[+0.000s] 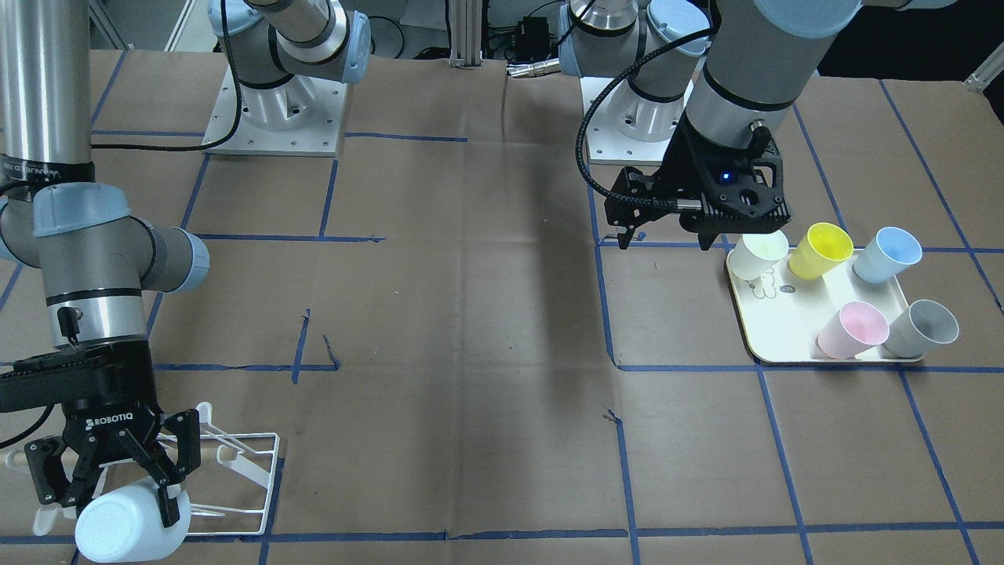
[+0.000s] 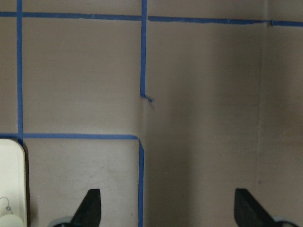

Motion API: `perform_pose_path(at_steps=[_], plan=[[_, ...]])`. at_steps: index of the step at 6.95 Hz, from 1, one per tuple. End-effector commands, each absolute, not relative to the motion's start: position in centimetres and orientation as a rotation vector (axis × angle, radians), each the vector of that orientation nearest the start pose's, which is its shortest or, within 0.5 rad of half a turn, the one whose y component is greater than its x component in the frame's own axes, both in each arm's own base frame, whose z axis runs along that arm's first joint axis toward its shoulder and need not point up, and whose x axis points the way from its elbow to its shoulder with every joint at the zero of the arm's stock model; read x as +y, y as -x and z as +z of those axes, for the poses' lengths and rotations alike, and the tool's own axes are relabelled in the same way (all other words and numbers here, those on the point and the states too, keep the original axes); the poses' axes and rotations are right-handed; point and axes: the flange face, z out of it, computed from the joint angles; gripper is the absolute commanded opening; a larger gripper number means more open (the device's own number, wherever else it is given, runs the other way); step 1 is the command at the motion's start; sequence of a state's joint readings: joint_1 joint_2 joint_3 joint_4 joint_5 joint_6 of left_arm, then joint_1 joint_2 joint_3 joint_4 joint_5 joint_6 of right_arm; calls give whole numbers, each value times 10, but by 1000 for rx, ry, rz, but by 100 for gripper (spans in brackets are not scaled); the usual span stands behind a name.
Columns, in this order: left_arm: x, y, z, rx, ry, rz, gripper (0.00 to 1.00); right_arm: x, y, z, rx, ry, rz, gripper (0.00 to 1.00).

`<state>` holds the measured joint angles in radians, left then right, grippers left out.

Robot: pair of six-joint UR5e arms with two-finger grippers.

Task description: Transfer IKEA cup to right arm and place on rack

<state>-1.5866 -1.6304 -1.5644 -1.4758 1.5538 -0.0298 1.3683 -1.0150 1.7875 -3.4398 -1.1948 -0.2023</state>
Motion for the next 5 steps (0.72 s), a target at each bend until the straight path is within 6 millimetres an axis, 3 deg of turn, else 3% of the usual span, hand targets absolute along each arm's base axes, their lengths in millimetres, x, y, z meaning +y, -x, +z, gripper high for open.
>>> perform_pose_path(at_steps=[1, 2, 3, 4, 5], plan=[[-514, 125, 477, 3156, 26, -53, 99, -656, -39, 280, 2564, 288, -1588, 39], [-512, 125, 477, 3156, 9, -54, 99, -654, -39, 276, 2570, 285, -1573, 40], [-511, 123, 476, 3150, -70, -51, 99, -651, -41, 274, 2573, 283, -1562, 59], [-508, 115, 474, 3147, -108, -44, 99, -651, -42, 271, 2576, 263, -1538, 99], [-506, 77, 474, 3151, -54, -39, 99, -651, -42, 271, 2579, 266, -1533, 100]])
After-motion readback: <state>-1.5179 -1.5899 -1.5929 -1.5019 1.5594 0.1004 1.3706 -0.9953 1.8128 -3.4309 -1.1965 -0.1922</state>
